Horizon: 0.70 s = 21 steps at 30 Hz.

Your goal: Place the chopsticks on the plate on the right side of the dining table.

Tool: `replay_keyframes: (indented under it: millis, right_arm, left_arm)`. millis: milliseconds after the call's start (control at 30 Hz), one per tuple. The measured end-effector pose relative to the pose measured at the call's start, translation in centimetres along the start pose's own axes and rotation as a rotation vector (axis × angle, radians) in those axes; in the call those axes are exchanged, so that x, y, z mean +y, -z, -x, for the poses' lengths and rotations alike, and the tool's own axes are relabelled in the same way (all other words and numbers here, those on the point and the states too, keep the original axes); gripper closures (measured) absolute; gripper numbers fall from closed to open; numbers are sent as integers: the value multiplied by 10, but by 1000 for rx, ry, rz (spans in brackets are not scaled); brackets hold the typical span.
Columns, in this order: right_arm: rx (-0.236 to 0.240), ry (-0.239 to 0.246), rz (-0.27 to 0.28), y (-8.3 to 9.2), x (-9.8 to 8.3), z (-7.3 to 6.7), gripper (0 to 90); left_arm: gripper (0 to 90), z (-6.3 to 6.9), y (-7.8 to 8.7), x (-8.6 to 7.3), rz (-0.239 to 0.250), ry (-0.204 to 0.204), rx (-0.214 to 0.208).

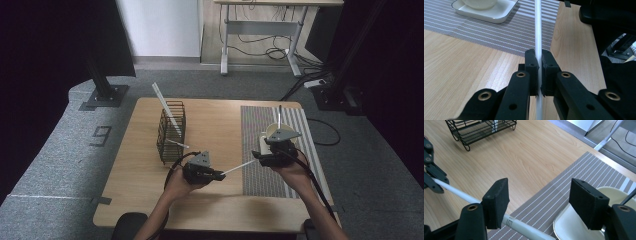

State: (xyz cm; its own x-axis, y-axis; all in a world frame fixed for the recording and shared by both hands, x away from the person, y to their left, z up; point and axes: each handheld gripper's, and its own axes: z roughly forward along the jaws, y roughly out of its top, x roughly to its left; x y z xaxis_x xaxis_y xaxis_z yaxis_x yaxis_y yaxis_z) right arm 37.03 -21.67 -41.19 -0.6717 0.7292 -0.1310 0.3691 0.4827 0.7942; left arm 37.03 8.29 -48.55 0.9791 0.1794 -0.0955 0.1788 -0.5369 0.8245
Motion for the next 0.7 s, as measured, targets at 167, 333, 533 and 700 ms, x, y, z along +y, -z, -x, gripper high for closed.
replay_keyframes:
  millis: [167, 333, 533, 700]
  right_arm:
    - [0, -11, -12, -4, -9, 1, 317]
    - [-3, -29, -28, -9, -18, 4, 318]
    - [1, -46, -36, -11, -26, 6, 320]
    - [2, -48, -49, -14, -30, 6, 320]
  left_arm:
    - [856, 0, 3, -1, 6, -13, 1]
    - [857, 0, 6, -2, 9, -19, 0]
    - [857, 0, 7, -2, 18, -24, -2]
    - [859, 0, 9, -3, 40, -22, -4]
